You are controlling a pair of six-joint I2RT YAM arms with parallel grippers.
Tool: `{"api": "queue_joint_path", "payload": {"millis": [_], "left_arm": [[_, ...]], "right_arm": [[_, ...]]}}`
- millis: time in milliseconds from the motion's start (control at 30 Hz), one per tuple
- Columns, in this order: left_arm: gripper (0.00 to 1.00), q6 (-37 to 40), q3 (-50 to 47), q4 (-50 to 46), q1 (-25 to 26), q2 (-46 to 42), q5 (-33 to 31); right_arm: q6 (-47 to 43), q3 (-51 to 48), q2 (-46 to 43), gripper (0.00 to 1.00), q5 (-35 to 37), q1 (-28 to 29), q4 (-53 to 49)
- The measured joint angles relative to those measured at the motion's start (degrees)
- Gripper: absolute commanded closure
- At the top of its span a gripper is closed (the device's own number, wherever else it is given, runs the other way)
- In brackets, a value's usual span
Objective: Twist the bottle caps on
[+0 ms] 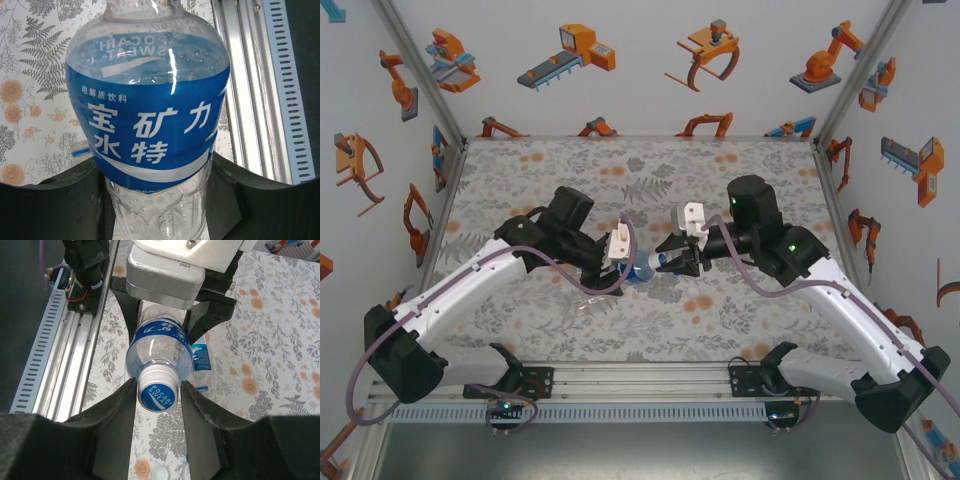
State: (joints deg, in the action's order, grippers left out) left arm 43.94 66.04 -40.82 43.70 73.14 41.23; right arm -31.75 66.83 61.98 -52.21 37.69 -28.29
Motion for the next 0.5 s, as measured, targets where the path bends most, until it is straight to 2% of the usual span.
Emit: {"api": "queue_joint_path", "payload": {"millis": [133, 200, 333, 400, 433, 500], "left_arm": [[1.00, 0.3, 0.1, 0.0, 0.2, 0.0, 0.0], [1.00, 0.4, 0.1, 0.0, 0.2, 0.0, 0.0], [1.00, 0.6, 0.1, -0.4, 0.2, 0.0, 0.2], [1.00, 0.6, 0.1, -0.4, 0.2, 0.0, 0.2], [1.00, 0.6, 0.1, -0.4, 0.2, 0.0, 0.2], [1.00, 0.6, 0.1, -0.2, 0.2, 0.0, 0.0]], "right_arm": [[0.0, 0.0, 0.2, 0.59, -0.8, 0.0, -0.3], [0.0, 0.0, 0.4, 0.62, -1.0, 0.0, -0.7], [-0.2, 0.0, 0.7, 0.80, -0.9, 0.0, -1.1], [0.3, 0.0, 0.7, 0.96, -0.7, 0.0, -1.1], [0.7, 0.0, 0.7, 1.00, -0.7, 0.0, -1.0], [2.7, 0.0, 0.7, 1.00, -0.2, 0.0, -0.6]]}}
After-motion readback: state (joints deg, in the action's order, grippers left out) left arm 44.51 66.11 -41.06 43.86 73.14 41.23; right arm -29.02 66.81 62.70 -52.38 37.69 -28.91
